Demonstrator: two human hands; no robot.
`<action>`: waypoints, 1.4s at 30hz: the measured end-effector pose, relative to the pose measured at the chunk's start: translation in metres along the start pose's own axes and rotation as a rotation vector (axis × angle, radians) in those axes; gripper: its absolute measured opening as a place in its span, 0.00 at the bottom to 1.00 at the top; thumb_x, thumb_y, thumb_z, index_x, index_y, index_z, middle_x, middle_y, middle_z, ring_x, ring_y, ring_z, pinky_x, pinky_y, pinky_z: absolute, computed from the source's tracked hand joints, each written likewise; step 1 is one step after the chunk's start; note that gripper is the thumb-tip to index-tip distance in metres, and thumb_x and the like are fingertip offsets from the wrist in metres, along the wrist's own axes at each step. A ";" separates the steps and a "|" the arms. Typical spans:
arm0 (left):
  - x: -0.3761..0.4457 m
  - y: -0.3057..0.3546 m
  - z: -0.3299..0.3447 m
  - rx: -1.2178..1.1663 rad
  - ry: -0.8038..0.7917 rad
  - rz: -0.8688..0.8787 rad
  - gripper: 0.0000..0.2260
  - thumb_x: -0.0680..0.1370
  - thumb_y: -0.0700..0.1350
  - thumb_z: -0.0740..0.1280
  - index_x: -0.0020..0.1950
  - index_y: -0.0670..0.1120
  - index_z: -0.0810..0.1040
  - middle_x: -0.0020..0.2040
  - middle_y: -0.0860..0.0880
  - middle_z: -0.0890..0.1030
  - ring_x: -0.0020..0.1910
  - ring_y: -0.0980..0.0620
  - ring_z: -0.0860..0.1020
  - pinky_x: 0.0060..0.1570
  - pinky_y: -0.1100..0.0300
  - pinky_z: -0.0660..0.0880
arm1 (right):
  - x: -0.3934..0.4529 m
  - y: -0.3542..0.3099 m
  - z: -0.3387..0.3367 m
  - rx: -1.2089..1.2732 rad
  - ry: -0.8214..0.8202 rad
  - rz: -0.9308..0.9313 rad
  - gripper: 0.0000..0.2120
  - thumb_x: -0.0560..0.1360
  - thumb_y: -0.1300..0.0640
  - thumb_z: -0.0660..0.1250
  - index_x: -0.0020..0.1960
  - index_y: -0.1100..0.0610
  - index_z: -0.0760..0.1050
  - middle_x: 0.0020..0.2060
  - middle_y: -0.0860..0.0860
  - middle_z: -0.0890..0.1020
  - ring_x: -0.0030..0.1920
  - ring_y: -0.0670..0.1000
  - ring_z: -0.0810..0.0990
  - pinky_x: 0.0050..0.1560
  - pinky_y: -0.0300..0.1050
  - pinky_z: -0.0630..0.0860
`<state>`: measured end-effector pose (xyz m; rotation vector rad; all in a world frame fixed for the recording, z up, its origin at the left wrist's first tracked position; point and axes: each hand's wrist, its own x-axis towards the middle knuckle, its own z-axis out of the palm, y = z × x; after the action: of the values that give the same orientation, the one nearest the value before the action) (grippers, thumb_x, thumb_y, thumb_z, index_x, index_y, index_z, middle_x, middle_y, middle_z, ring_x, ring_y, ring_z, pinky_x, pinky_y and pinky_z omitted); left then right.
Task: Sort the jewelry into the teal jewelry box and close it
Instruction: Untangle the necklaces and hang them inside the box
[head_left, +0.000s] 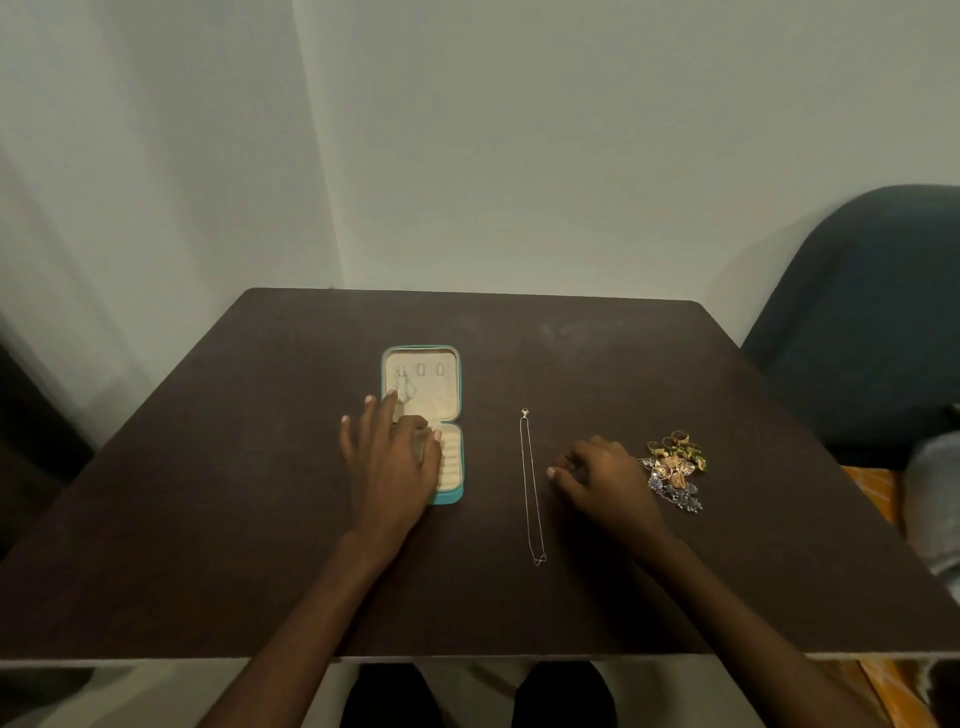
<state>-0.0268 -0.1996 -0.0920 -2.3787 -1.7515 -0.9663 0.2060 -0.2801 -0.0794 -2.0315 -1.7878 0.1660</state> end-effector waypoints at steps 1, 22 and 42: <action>-0.001 0.000 0.000 0.003 -0.004 -0.002 0.15 0.75 0.53 0.60 0.52 0.46 0.79 0.67 0.41 0.72 0.70 0.39 0.65 0.68 0.39 0.57 | -0.002 0.000 0.000 0.003 -0.006 -0.012 0.08 0.75 0.47 0.65 0.43 0.51 0.72 0.41 0.45 0.71 0.46 0.48 0.69 0.44 0.44 0.66; -0.028 0.028 -0.006 -0.179 0.119 0.269 0.12 0.76 0.49 0.61 0.51 0.45 0.79 0.64 0.42 0.75 0.68 0.44 0.67 0.71 0.47 0.56 | -0.047 0.006 -0.008 -0.081 -0.275 -0.504 0.14 0.72 0.42 0.60 0.51 0.45 0.79 0.41 0.49 0.78 0.42 0.52 0.77 0.38 0.47 0.73; -0.045 0.064 -0.039 -0.632 -0.223 0.246 0.12 0.78 0.45 0.64 0.61 0.48 0.77 0.58 0.51 0.80 0.56 0.66 0.71 0.58 0.77 0.64 | -0.033 -0.034 -0.035 0.235 -0.117 -0.380 0.02 0.66 0.54 0.62 0.34 0.50 0.72 0.32 0.41 0.71 0.37 0.40 0.69 0.40 0.28 0.63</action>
<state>0.0034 -0.2762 -0.0619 -3.0909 -1.2804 -1.4255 0.1825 -0.3178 -0.0405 -1.5191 -2.0788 0.3658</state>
